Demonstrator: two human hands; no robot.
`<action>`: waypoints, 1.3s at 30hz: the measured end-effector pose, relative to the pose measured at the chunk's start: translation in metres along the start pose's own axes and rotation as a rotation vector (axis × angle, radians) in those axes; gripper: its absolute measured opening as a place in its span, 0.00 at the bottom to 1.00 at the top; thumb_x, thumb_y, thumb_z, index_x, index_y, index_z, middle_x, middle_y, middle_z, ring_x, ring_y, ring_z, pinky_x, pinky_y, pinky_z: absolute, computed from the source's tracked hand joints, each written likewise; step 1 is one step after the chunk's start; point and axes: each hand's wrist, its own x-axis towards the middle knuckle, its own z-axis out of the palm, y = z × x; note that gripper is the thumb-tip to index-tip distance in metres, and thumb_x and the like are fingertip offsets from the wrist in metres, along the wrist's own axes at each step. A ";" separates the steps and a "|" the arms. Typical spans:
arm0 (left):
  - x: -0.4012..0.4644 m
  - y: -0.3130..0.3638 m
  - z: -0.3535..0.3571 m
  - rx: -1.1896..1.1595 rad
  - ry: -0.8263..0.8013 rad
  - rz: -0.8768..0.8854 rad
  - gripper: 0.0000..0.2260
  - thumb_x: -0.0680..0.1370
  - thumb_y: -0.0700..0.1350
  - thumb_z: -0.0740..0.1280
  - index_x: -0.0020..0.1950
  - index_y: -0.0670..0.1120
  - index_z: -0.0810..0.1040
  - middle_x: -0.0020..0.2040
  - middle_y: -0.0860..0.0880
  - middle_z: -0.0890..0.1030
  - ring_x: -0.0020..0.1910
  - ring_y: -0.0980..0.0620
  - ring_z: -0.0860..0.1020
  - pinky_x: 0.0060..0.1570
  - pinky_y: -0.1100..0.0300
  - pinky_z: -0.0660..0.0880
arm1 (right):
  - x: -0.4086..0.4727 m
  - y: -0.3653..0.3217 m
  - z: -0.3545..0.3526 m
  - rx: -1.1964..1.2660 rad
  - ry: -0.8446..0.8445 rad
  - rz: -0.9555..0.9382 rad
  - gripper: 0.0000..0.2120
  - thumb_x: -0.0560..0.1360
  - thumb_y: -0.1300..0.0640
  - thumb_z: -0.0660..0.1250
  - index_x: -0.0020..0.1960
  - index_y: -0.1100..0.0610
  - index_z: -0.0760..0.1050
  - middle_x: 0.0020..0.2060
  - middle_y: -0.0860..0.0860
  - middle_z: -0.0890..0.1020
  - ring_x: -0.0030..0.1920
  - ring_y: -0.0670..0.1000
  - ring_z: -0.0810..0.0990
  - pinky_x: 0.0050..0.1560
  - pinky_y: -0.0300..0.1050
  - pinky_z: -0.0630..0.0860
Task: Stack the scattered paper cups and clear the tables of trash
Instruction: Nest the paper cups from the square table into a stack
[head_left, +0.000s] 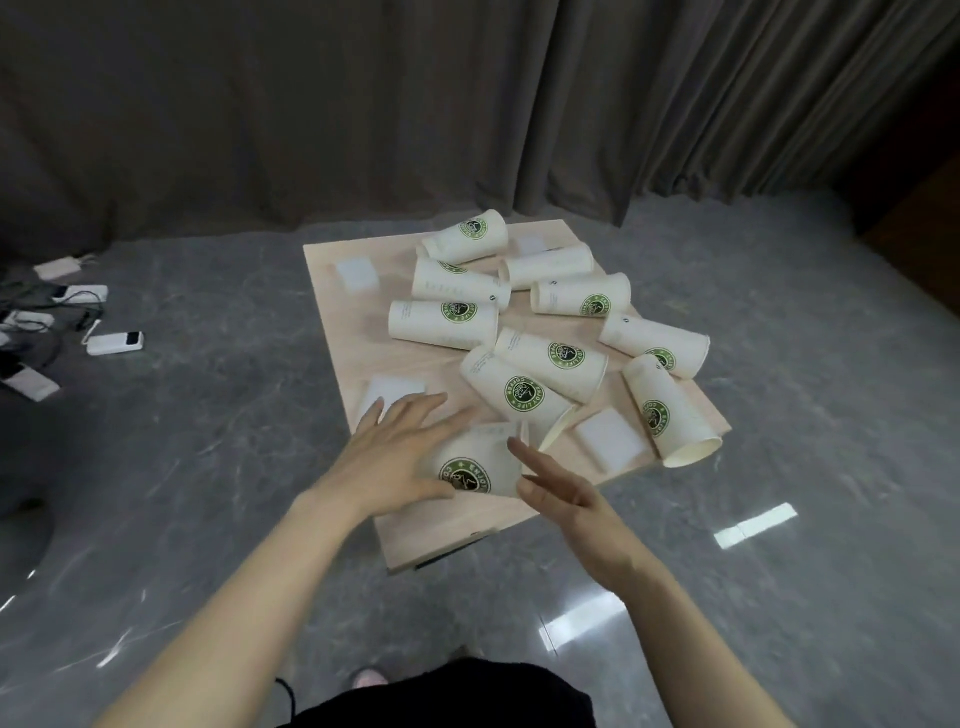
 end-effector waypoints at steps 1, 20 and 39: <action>0.004 0.001 0.000 0.020 -0.007 0.044 0.43 0.71 0.64 0.68 0.69 0.73 0.35 0.78 0.57 0.49 0.76 0.55 0.46 0.74 0.48 0.41 | -0.001 -0.002 -0.001 0.014 -0.013 -0.003 0.24 0.69 0.49 0.69 0.64 0.42 0.74 0.66 0.36 0.73 0.61 0.31 0.72 0.54 0.24 0.69; 0.017 -0.013 0.005 -0.111 0.053 -0.104 0.46 0.69 0.66 0.67 0.69 0.74 0.31 0.56 0.58 0.67 0.51 0.58 0.69 0.39 0.63 0.64 | 0.059 0.019 -0.042 0.025 0.260 0.106 0.16 0.77 0.52 0.67 0.63 0.41 0.76 0.74 0.47 0.65 0.74 0.46 0.59 0.74 0.54 0.57; 0.052 0.019 0.014 -0.134 0.150 -0.114 0.44 0.71 0.65 0.66 0.68 0.74 0.31 0.67 0.59 0.63 0.64 0.55 0.66 0.51 0.59 0.69 | 0.055 -0.006 -0.120 0.115 0.178 -0.159 0.15 0.75 0.57 0.67 0.59 0.43 0.80 0.60 0.36 0.78 0.63 0.31 0.70 0.60 0.36 0.64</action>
